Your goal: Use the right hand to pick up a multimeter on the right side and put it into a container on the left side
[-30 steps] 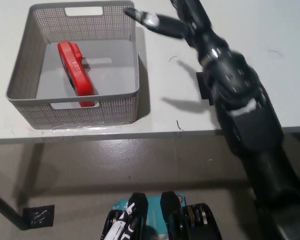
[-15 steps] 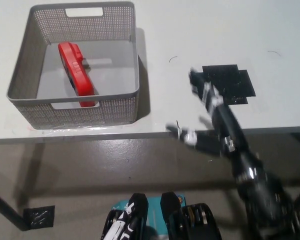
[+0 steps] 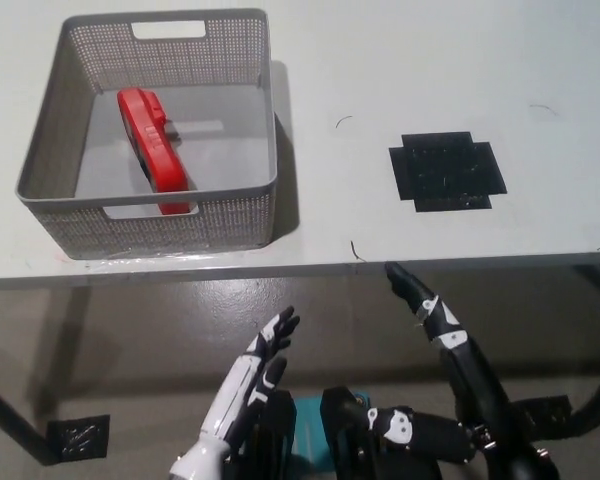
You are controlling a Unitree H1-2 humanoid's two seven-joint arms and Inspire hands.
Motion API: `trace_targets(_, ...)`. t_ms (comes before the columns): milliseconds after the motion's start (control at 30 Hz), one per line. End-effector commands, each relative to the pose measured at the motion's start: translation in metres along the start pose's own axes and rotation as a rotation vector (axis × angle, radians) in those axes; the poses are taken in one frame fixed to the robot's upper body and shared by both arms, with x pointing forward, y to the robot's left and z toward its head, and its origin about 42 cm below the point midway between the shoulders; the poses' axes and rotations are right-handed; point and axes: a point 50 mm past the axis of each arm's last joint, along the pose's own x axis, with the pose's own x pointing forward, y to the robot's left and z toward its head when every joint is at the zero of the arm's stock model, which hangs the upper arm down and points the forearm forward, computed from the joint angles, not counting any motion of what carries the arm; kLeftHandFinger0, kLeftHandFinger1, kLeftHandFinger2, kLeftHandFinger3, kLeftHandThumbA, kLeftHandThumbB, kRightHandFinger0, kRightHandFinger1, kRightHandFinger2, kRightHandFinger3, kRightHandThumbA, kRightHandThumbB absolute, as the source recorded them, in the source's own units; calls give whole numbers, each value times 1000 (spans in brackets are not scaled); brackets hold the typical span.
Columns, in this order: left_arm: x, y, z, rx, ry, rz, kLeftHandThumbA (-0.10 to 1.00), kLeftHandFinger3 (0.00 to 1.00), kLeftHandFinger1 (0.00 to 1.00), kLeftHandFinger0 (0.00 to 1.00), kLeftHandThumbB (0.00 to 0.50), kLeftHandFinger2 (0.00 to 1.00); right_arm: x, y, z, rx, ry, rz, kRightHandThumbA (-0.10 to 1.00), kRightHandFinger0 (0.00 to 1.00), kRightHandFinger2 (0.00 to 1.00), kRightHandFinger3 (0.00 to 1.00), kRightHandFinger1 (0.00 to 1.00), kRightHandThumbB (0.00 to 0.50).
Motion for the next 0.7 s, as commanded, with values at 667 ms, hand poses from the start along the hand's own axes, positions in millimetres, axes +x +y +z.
trace_targets(667,27,9,10,2,-79,47,1000,1000,1000,1000,430,1000,-19,-23,-93,-1,268,2,1000,1000,1000,1000,1000,386)
